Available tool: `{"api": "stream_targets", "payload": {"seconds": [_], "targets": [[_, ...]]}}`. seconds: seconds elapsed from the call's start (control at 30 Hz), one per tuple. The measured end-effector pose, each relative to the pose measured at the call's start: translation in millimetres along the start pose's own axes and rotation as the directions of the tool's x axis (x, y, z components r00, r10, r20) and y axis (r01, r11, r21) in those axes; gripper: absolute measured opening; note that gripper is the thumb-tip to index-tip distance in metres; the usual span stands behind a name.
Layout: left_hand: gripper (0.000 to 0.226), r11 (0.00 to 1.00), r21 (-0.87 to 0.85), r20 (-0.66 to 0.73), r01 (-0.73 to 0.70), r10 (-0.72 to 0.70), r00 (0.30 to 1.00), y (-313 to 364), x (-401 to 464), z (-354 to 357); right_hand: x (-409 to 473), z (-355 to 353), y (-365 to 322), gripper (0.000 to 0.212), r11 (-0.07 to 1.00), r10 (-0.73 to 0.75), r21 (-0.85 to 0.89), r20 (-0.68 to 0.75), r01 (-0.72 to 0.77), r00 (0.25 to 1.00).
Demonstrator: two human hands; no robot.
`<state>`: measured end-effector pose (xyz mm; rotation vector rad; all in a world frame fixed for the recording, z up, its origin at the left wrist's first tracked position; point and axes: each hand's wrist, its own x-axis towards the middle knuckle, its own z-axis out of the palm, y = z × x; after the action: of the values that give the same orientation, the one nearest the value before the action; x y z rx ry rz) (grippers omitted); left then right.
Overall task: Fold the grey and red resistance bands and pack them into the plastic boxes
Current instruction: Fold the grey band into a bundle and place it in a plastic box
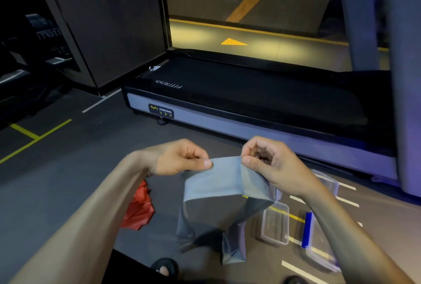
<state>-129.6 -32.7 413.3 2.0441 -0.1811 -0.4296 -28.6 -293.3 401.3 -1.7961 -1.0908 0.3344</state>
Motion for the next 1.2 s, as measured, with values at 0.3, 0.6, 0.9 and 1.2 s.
{"api": "stream_targets", "payload": {"seconds": [0.3, 0.6, 0.9, 1.2], "targets": [[0.018, 0.998, -0.056, 0.002, 0.036, -0.036, 0.999, -3.2, -2.6, -1.6, -2.7, 0.0, 5.6, 0.007, 1.000, 0.024, 0.004, 0.010, -0.024, 1.000], [0.022, 0.999, -0.021, -0.038, 0.031, -0.032, 0.999, -9.3, 0.0, -4.2, -6.3, -2.9, 8.0, 0.008, 0.999, 0.045, -0.016, 0.001, -0.045, 0.999], [0.023, 0.997, 0.064, -0.056, 0.036, -0.032, 0.998, -2.3, 4.7, 1.2, -6.1, -5.5, 7.7, 0.006, 1.000, 0.028, -0.005, -0.022, -0.028, 0.999], [0.020, 1.000, 0.006, -0.076, 0.026, -0.026, 0.997, -1.2, 3.8, 0.3, -7.7, -5.6, 10.2, 0.005, 0.999, 0.032, 0.014, -0.009, -0.031, 0.999]]}}
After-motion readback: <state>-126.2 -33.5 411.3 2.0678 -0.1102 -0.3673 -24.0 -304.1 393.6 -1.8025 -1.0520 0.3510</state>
